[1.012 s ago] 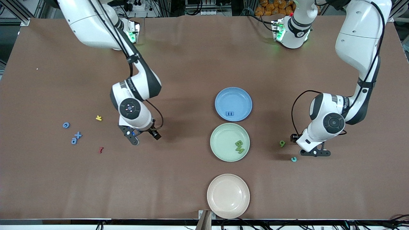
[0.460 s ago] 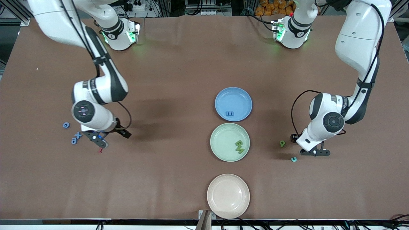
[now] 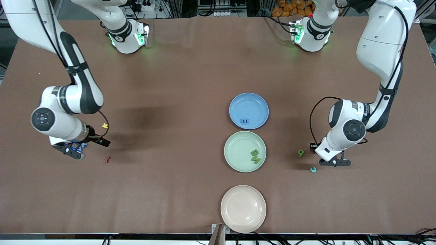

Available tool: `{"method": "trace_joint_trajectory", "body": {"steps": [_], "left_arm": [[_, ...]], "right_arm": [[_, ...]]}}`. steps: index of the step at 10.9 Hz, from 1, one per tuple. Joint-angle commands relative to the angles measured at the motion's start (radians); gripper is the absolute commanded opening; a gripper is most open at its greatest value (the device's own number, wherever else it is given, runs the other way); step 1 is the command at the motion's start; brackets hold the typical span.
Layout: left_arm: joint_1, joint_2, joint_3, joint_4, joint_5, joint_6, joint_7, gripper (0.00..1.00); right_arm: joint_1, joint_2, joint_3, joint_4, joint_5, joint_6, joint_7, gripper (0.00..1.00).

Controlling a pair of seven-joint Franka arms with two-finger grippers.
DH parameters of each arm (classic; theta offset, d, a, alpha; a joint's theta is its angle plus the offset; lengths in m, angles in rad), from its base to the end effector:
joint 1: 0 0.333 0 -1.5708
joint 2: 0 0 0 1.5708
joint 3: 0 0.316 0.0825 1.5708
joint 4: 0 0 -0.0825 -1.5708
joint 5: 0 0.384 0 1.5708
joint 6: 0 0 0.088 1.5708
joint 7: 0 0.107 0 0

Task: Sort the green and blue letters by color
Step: 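Grasp the green n with the left gripper while the right gripper reaches e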

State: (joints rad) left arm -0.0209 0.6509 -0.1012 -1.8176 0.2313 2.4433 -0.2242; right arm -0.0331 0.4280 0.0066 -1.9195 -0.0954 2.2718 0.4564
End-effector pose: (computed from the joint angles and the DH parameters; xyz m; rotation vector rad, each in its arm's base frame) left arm 0.6424 -0.0747 0.1783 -3.0532 0.0867 0.0046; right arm 0.6174 -0.0189 0.2627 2.9911 -0.6361 -0.0908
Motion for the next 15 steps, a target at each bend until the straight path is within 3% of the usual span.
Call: {"method": "trace_joint_trajectory", "body": {"steps": [1,6,9,11,15], "left_arm": [[0.024,0.013,-0.008,-0.022,0.005,0.049,-0.02,0.33],[0.003,0.009,-0.009,-0.017,0.005,0.06,-0.089,0.09],[-0.085,-0.059,0.001,-0.006,-0.08,0.033,-0.121,0.08],[-0.181,-0.083,0.046,0.017,-0.154,0.022,-0.174,0.08],[-0.408,-0.056,0.11,0.136,-0.223,-0.043,-0.479,0.09]], "right_arm": [[-0.089,-0.022,0.016,-0.035,-0.017,0.09,-0.242,1.0],[-0.2,0.041,0.018,-0.036,-0.02,0.219,-0.548,1.0],[-0.209,0.106,0.018,-0.026,-0.017,0.308,-0.568,1.0],[-0.209,0.143,0.018,-0.024,-0.018,0.38,-0.571,1.0],[-0.263,0.184,0.019,0.025,-0.009,0.38,-0.751,1.0]]}}
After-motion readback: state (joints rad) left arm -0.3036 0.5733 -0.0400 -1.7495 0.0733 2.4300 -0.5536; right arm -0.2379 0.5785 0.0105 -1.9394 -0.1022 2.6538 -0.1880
